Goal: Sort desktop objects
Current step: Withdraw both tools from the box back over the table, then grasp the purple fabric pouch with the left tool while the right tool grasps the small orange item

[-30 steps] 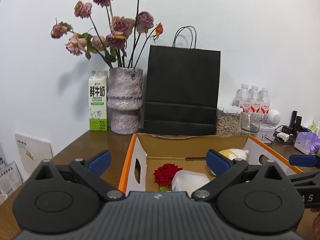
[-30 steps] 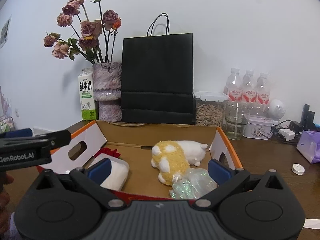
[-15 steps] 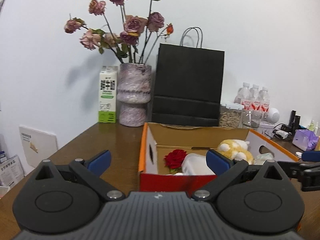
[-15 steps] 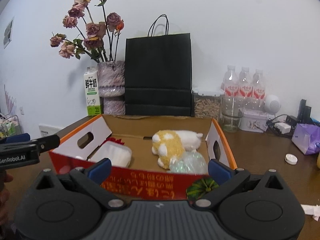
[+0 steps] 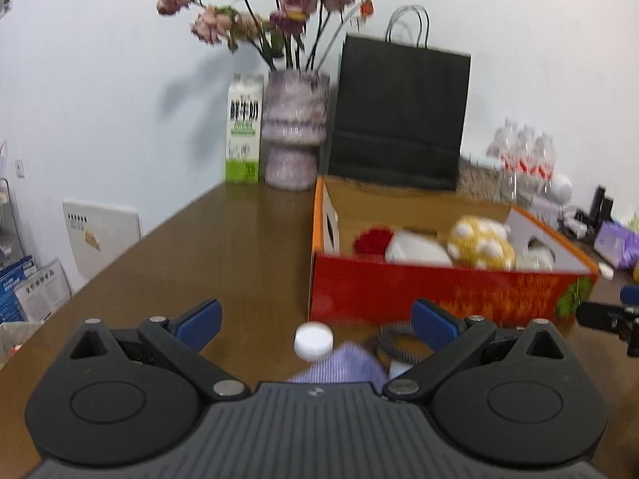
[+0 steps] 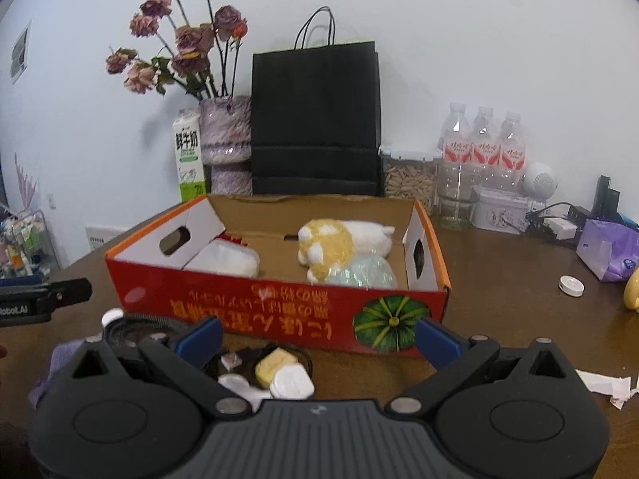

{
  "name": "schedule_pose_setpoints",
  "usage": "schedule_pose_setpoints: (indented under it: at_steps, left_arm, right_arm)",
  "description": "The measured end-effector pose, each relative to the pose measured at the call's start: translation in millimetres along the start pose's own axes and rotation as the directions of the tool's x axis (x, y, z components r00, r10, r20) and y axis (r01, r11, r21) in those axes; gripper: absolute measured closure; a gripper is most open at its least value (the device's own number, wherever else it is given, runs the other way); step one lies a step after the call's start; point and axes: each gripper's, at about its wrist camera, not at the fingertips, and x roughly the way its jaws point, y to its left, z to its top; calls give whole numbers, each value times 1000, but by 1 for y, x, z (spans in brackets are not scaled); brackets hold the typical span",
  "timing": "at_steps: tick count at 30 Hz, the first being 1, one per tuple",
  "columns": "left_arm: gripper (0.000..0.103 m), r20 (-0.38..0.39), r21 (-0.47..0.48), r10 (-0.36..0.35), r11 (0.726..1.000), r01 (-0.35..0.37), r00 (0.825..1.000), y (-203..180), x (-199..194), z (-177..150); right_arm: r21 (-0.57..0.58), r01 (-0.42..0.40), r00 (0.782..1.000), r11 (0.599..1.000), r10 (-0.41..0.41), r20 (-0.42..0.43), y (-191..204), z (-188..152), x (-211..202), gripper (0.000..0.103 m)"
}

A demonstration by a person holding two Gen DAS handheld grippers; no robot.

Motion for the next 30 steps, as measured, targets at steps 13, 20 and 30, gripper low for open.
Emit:
schedule_pose_setpoints:
  at_steps: [13,20,30]
  left_arm:
    - [0,-175,21,0,1000,4,985,5,-6,-31]
    - [0,-200,25,0,1000,5,980,2,0,-33]
    - [3,-214,-6,-14,1000,13,977,5,6,-39]
  right_arm:
    - [-53,49,993,997,-54,-109,-8,-38,-6,2]
    - [-53,45,987,998,-53,-151,-11,-45,-1,17]
    - [-42,7,983,999,-14,-181,-11,-47,4,32]
